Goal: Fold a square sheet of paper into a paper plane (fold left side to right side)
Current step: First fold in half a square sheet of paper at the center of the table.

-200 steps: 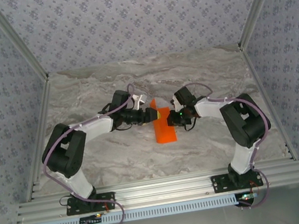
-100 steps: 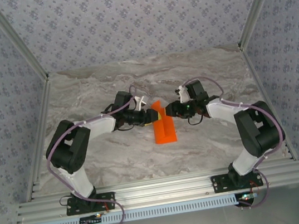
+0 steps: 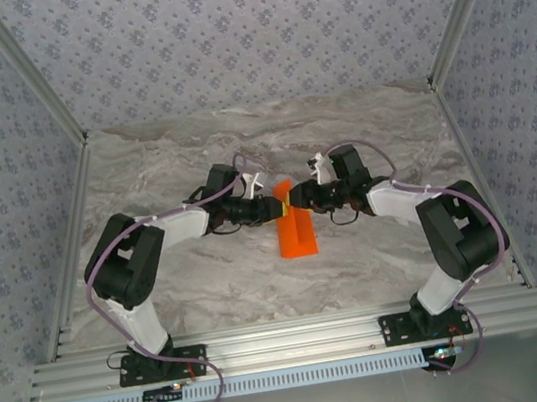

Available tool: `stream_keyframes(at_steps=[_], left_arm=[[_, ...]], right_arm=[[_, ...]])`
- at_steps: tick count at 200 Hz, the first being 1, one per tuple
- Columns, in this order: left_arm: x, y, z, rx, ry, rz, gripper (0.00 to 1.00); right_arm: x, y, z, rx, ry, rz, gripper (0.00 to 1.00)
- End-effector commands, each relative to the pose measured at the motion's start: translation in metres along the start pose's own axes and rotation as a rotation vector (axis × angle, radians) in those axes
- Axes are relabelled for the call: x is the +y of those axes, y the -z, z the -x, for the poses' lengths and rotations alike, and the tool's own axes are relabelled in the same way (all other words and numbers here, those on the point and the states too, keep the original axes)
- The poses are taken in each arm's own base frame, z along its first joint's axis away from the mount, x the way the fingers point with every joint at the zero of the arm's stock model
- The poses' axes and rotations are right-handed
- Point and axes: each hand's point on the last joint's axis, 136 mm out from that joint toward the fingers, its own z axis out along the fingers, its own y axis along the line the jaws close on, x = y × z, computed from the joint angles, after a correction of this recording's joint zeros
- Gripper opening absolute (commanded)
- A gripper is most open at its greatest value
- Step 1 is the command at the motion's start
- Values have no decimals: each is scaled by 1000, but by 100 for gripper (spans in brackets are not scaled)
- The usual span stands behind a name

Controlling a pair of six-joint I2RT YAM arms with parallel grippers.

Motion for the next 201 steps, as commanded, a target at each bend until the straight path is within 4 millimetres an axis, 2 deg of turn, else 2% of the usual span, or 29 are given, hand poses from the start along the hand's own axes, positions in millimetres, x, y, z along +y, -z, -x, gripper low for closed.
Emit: stream_keyframes(at_steps=[1,23,42,59,94,117,153,201], left_arm=[[-9,-2,8,-10,-35,-23,35],[-9,0,9,-16,-38,-13,35],[-8,3,8,-23,-45,17,42],[-2,7,8,-36,-44,66,52],[19,15,6,-56,-13,194,61],[26,13,5,-55,4,228,62],[31,-2,1,-20,14,259,62],[44,-13,0,3,49,347,62]], right_arm=[[-6,-7,-6,32,-28,-12,33],[-12,-6,-7,40,-21,-59,17],[-21,-5,-8,60,19,-120,6],[-30,-4,-7,75,37,-176,5],[-52,-4,-8,104,55,-284,6],[-61,-7,-8,115,58,-317,7],[-70,-8,-9,118,49,-352,8],[-76,-8,-10,121,45,-366,10]])
